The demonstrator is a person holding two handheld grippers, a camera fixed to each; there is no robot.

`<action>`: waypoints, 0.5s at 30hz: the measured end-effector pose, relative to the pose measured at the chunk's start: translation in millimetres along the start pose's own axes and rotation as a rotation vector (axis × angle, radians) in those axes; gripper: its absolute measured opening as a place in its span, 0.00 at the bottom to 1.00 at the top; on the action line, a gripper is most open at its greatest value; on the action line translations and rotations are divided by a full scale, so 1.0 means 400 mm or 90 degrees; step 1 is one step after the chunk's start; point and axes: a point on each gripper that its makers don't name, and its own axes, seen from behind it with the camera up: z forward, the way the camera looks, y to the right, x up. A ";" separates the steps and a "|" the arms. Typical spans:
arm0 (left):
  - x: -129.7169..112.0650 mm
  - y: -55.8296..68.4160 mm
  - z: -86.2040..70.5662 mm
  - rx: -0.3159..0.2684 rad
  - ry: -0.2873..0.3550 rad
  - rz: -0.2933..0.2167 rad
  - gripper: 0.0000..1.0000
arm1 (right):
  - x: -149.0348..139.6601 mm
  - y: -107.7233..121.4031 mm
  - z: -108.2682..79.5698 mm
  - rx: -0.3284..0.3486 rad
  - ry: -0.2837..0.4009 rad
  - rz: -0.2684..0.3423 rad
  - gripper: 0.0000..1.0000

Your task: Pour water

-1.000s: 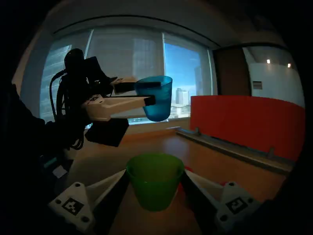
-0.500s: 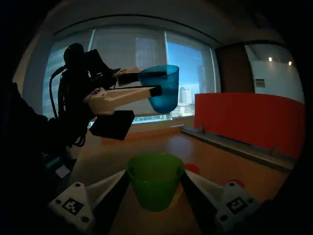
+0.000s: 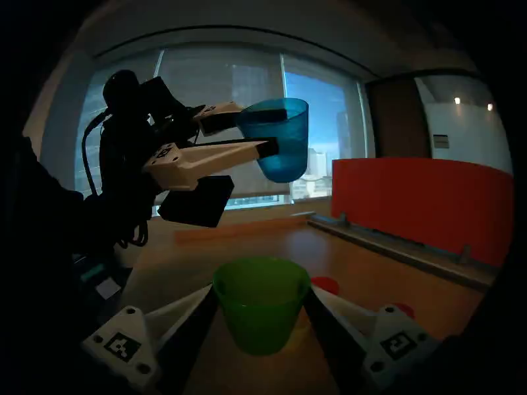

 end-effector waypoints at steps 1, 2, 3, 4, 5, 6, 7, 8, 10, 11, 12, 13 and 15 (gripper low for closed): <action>0.001 0.001 0.000 0.000 -0.001 0.005 0.85 | 0.000 0.000 0.000 0.000 0.000 0.000 0.90; 0.002 0.001 0.000 -0.001 -0.002 0.010 0.85 | 0.000 0.000 0.000 0.000 0.000 -0.001 0.90; 0.003 0.002 0.000 -0.001 -0.004 0.015 0.84 | 0.000 0.000 0.000 0.000 0.000 -0.001 0.90; 0.004 0.002 0.000 -0.001 -0.004 0.020 0.85 | 0.000 -0.001 0.000 0.000 0.000 -0.002 0.90; 0.005 0.002 0.001 -0.001 -0.005 0.025 0.85 | 0.001 -0.001 0.000 0.000 0.000 -0.002 0.90; 0.006 0.003 0.001 -0.001 -0.006 0.031 0.85 | 0.002 -0.002 -0.001 0.000 0.001 -0.002 0.90; 0.007 0.003 0.001 0.000 -0.006 0.035 0.85 | 0.002 -0.002 0.000 0.000 0.001 -0.002 0.90; 0.008 0.003 0.001 0.001 -0.007 0.038 0.85 | 0.003 -0.003 0.000 0.001 0.001 -0.002 0.90; 0.011 0.002 0.001 0.002 -0.008 0.046 0.84 | 0.004 -0.003 0.000 0.001 0.001 -0.003 0.90; 0.012 0.002 0.000 0.003 -0.007 0.050 0.85 | 0.004 -0.003 0.001 0.001 0.001 -0.003 0.90; 0.014 0.002 0.000 0.004 -0.007 0.054 0.85 | 0.003 -0.004 0.001 0.001 0.001 -0.004 0.90; 0.015 0.003 -0.001 0.003 -0.007 0.057 0.84 | 0.003 -0.003 0.001 0.001 0.001 -0.004 0.90; 0.017 0.004 -0.001 0.001 -0.007 0.065 0.85 | 0.003 -0.003 0.001 0.001 0.001 -0.004 0.90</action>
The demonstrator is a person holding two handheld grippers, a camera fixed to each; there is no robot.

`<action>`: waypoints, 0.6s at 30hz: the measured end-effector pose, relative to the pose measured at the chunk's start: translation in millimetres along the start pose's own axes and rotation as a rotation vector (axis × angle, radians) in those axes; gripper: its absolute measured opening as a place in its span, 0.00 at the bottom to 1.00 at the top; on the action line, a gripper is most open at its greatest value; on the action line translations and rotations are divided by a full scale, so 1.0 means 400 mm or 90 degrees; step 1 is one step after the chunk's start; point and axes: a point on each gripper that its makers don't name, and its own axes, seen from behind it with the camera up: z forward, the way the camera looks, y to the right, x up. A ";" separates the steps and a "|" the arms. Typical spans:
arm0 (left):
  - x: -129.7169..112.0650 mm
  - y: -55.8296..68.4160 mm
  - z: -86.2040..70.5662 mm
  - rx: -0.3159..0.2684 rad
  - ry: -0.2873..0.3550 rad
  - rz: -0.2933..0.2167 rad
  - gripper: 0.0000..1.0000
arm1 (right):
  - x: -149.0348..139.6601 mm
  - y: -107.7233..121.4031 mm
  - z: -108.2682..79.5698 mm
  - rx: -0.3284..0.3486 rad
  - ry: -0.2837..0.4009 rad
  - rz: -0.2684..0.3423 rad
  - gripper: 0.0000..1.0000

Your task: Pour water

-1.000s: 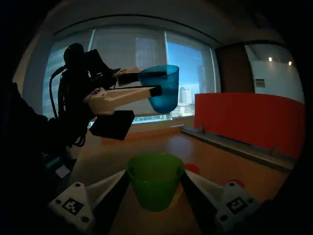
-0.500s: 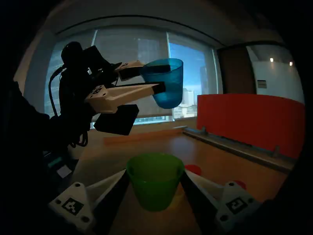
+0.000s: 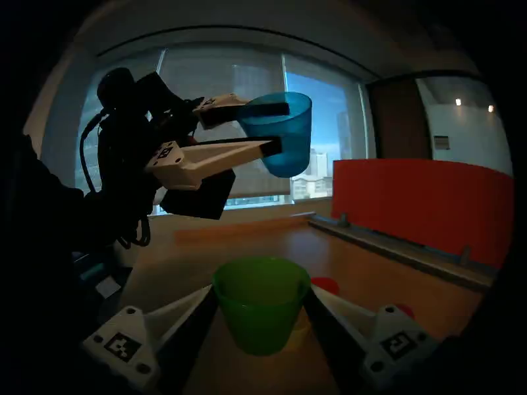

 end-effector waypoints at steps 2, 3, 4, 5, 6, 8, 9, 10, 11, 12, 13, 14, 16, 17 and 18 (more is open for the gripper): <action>0.001 -0.001 0.002 0.000 -0.001 0.010 0.85 | 0.001 0.001 -0.001 -0.001 0.001 -0.001 0.90; 0.002 -0.001 0.003 0.000 -0.001 0.014 0.85 | 0.002 0.001 -0.001 -0.001 0.002 -0.001 0.90; 0.002 0.000 0.005 0.000 -0.002 0.020 0.84 | 0.002 0.002 -0.002 -0.001 0.002 -0.001 0.90; 0.002 0.001 0.006 -0.001 -0.002 0.026 0.84 | 0.003 0.002 -0.002 -0.001 0.002 0.000 0.90; 0.002 0.002 0.007 -0.001 -0.002 0.031 0.84 | 0.004 0.002 -0.002 -0.001 0.002 0.000 0.90; 0.002 0.004 0.010 -0.003 -0.004 0.042 0.85 | 0.005 0.003 -0.002 -0.001 0.003 -0.001 0.90; 0.002 0.005 0.011 -0.004 -0.004 0.047 0.85 | 0.005 0.003 -0.003 -0.002 0.003 -0.001 0.90; 0.002 0.006 0.012 -0.004 -0.006 0.051 0.84 | 0.005 0.004 -0.002 -0.002 0.003 -0.002 0.90; 0.002 0.007 0.013 -0.005 -0.007 0.056 0.85 | 0.006 0.004 -0.002 -0.002 0.003 -0.002 0.90; 0.001 0.007 0.013 -0.005 -0.008 0.060 0.85 | 0.006 0.004 -0.002 -0.002 0.003 -0.002 0.90; 0.001 0.007 0.014 -0.004 -0.009 0.064 0.85 | 0.006 0.004 -0.002 -0.002 0.004 -0.002 0.90; 0.002 0.007 0.014 -0.004 -0.009 0.068 0.85 | 0.007 0.004 -0.002 -0.002 0.004 -0.002 0.90; 0.003 0.005 0.015 -0.003 -0.010 0.075 0.85 | 0.008 0.004 -0.002 -0.002 0.005 -0.002 0.90; 0.004 0.004 0.015 -0.002 -0.010 0.078 0.85 | 0.008 0.005 -0.003 -0.003 0.005 -0.003 0.90; 0.004 0.002 0.015 -0.002 -0.010 0.081 0.85 | 0.007 0.006 -0.003 -0.003 0.005 -0.003 0.90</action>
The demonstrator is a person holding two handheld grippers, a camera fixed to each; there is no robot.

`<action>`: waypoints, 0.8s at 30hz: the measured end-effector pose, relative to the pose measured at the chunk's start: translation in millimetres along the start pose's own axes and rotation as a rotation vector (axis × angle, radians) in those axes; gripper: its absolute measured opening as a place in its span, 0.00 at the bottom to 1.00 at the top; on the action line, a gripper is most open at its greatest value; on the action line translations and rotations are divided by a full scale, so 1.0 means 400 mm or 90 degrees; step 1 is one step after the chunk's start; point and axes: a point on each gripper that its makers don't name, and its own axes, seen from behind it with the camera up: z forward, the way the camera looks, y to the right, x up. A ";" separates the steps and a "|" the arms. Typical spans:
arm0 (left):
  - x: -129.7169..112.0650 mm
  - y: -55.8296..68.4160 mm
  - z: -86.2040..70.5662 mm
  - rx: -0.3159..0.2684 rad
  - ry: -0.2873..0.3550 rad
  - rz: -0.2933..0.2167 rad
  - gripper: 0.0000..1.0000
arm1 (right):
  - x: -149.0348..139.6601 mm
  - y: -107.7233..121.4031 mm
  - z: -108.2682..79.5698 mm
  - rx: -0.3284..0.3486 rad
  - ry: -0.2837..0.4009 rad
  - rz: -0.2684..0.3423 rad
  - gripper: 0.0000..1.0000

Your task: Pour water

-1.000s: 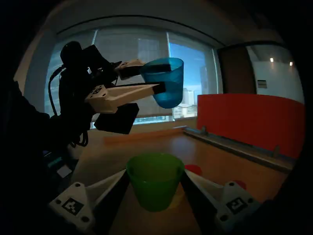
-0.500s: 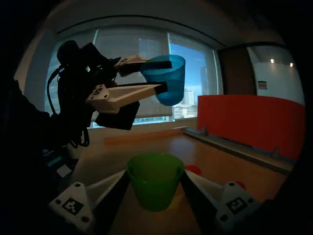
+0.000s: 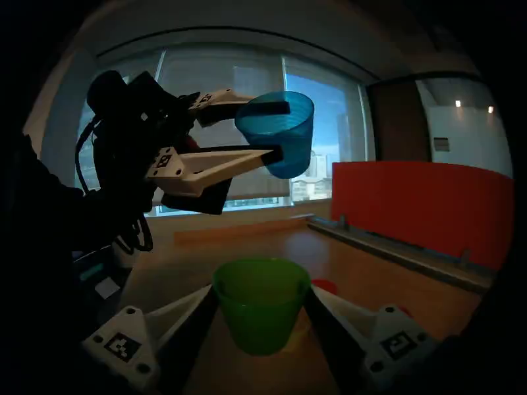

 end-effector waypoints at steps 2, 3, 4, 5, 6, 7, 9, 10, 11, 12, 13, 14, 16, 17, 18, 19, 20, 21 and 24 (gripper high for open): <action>0.001 -0.004 0.000 0.003 0.000 0.005 0.84 | -0.002 0.001 -0.001 -0.001 -0.001 0.000 0.90; 0.002 -0.006 0.000 0.004 -0.001 0.007 0.84 | -0.003 0.002 -0.001 -0.001 -0.001 -0.001 0.90; 0.001 -0.006 0.000 0.004 -0.001 0.010 0.84 | -0.003 0.003 -0.001 -0.001 -0.001 -0.001 0.90; 0.001 -0.006 0.000 0.005 -0.002 0.013 0.84 | -0.003 0.003 -0.001 -0.001 0.000 -0.001 0.90; 0.001 -0.007 0.000 0.005 -0.003 0.016 0.85 | -0.003 0.003 -0.002 -0.002 0.000 -0.001 0.90; 0.001 -0.006 0.000 0.005 -0.003 0.019 0.84 | -0.002 0.003 -0.002 -0.002 0.000 0.000 0.90; 0.001 -0.005 0.000 0.004 -0.005 0.026 0.84 | -0.001 0.004 -0.003 -0.002 0.000 0.000 0.90; 0.002 -0.004 0.001 0.004 -0.005 0.030 0.84 | -0.001 0.004 -0.002 -0.002 0.000 -0.001 0.90; 0.003 -0.003 0.002 0.004 -0.005 0.033 0.85 | -0.001 0.004 -0.002 -0.002 0.000 -0.001 0.90; 0.004 -0.002 0.002 0.004 -0.005 0.036 0.85 | -0.001 0.004 -0.002 -0.003 0.001 -0.002 0.90; 0.005 -0.002 0.003 0.004 -0.005 0.038 0.85 | -0.001 0.004 -0.002 -0.003 0.001 -0.002 0.90; 0.006 -0.001 0.003 0.003 -0.004 0.041 0.84 | 0.000 0.004 -0.002 -0.003 0.001 -0.001 0.90; 0.008 0.000 0.002 0.003 -0.004 0.046 0.85 | 0.002 0.004 -0.003 -0.003 0.002 -0.002 0.90; 0.009 0.000 0.002 0.004 -0.004 0.048 0.85 | 0.002 0.004 -0.003 -0.003 0.002 -0.002 0.90; 0.010 0.000 0.001 0.004 -0.004 0.051 0.84 | 0.003 0.005 -0.003 -0.003 0.002 -0.003 0.90; 0.011 0.000 0.001 0.005 -0.004 0.053 0.85 | 0.003 0.005 -0.003 -0.003 0.001 -0.003 0.90; 0.012 -0.001 0.000 0.006 -0.004 0.056 0.85 | 0.003 0.006 -0.004 -0.004 0.001 -0.003 0.90; 0.014 -0.001 0.000 0.007 -0.004 0.058 0.85 | 0.004 0.006 -0.004 -0.004 0.001 -0.004 0.90; 0.016 -0.001 -0.003 0.009 -0.004 0.064 0.85 | 0.004 0.006 -0.004 -0.005 0.001 -0.005 0.90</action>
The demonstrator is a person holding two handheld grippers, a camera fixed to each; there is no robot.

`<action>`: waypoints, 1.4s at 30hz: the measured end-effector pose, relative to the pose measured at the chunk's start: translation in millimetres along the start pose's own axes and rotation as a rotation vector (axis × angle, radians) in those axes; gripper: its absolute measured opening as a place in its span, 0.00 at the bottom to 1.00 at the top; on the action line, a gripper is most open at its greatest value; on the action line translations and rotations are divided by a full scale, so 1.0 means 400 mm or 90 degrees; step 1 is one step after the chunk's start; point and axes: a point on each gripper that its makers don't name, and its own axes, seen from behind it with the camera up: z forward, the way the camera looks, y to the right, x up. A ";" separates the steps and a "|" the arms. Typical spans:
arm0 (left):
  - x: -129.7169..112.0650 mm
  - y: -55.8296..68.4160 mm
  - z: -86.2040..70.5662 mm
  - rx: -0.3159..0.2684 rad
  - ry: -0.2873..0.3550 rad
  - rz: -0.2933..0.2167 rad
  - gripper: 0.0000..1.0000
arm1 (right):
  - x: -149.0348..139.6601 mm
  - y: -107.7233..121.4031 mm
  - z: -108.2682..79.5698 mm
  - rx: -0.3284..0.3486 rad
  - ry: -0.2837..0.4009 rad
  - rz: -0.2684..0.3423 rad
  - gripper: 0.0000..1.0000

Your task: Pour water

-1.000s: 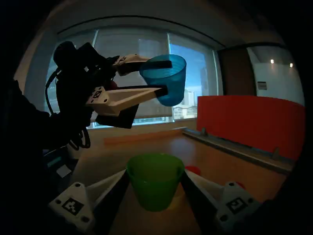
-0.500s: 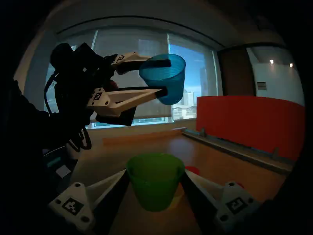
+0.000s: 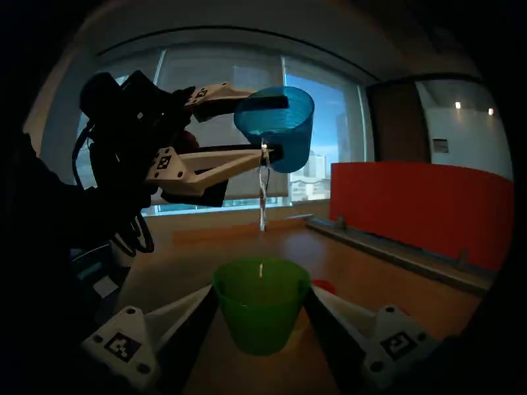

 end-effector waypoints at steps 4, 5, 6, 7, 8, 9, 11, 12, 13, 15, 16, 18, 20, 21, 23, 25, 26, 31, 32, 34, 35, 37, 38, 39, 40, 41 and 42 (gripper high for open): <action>0.005 0.002 -0.003 -0.001 0.001 0.009 0.84 | 0.000 0.000 -0.001 0.001 0.000 -0.001 0.90; 0.007 0.001 -0.004 -0.001 0.001 0.011 0.85 | 0.001 0.000 -0.001 0.001 0.001 -0.001 0.90; 0.008 0.001 -0.004 -0.001 0.002 0.014 0.85 | 0.001 0.000 -0.002 0.001 0.001 -0.001 0.90; 0.010 0.001 -0.004 -0.001 0.003 0.016 0.85 | 0.002 0.000 -0.002 0.001 0.002 -0.001 0.90; 0.011 0.000 -0.003 0.000 0.003 0.018 0.84 | 0.003 0.000 -0.002 0.001 0.002 -0.001 0.90; 0.012 0.000 -0.003 0.000 0.004 0.020 0.84 | 0.004 0.000 -0.002 0.001 0.003 -0.002 0.90; 0.014 0.001 -0.003 0.000 0.005 0.023 0.84 | 0.005 0.001 -0.002 0.000 0.003 -0.002 0.90; 0.015 0.002 -0.002 0.000 0.005 0.025 0.85 | 0.006 0.001 -0.002 0.000 0.003 -0.002 0.90; 0.015 0.003 -0.002 0.000 0.005 0.027 0.85 | 0.006 0.001 -0.002 0.000 0.003 -0.003 0.90; 0.016 0.003 -0.003 -0.001 0.005 0.031 0.85 | 0.007 0.002 -0.003 -0.001 0.004 -0.003 0.90; 0.016 0.003 -0.003 0.000 0.005 0.034 0.84 | 0.007 0.002 -0.003 -0.001 0.004 -0.004 0.90; 0.016 0.003 -0.003 0.000 0.005 0.039 0.85 | 0.007 0.003 -0.003 -0.002 0.004 -0.004 0.90; 0.018 0.001 -0.003 0.003 0.005 0.043 0.85 | 0.008 0.003 -0.003 -0.002 0.005 -0.004 0.90; 0.019 0.000 -0.003 0.004 0.005 0.045 0.85 | 0.008 0.003 -0.004 -0.002 0.005 -0.004 0.90; 0.021 0.000 -0.003 0.004 0.006 0.048 0.85 | 0.010 0.004 -0.004 -0.003 0.006 -0.004 0.90; 0.022 0.000 -0.003 0.004 0.006 0.052 0.85 | 0.011 0.005 -0.004 -0.003 0.006 -0.005 0.90; 0.022 0.000 -0.002 0.004 0.006 0.053 0.85 | 0.011 0.005 -0.004 -0.003 0.006 -0.005 0.90; 0.024 -0.003 0.001 0.007 0.007 0.063 0.85 | 0.015 0.007 -0.005 -0.004 0.007 -0.006 0.90; 0.025 -0.004 0.001 0.008 0.007 0.063 0.84 | 0.016 0.007 -0.005 -0.004 0.007 -0.007 0.90; 0.028 -0.006 0.001 0.008 0.009 0.067 0.85 | 0.018 0.007 -0.005 -0.005 0.008 -0.007 0.90; 0.030 -0.006 0.000 0.008 0.011 0.069 0.85 | 0.018 0.008 -0.005 -0.005 0.008 -0.008 0.90; 0.032 -0.007 -0.001 0.008 0.012 0.074 0.85 | 0.018 0.008 -0.005 -0.006 0.008 -0.008 0.90; 0.034 -0.007 -0.001 0.008 0.012 0.078 0.85 | 0.017 0.008 -0.006 -0.006 0.008 -0.008 0.90; 0.035 -0.007 -0.001 0.008 0.012 0.082 0.85 | 0.017 0.008 -0.006 -0.006 0.008 -0.008 0.90; 0.035 -0.008 -0.001 0.008 0.012 0.085 0.85 | 0.017 0.008 -0.007 -0.006 0.008 -0.009 0.90; 0.036 -0.009 -0.001 0.008 0.011 0.089 0.85 | 0.017 0.008 -0.007 -0.007 0.008 -0.009 0.90; 0.036 -0.010 -0.001 0.009 0.011 0.092 0.85 | 0.018 0.009 -0.008 -0.007 0.009 -0.009 0.90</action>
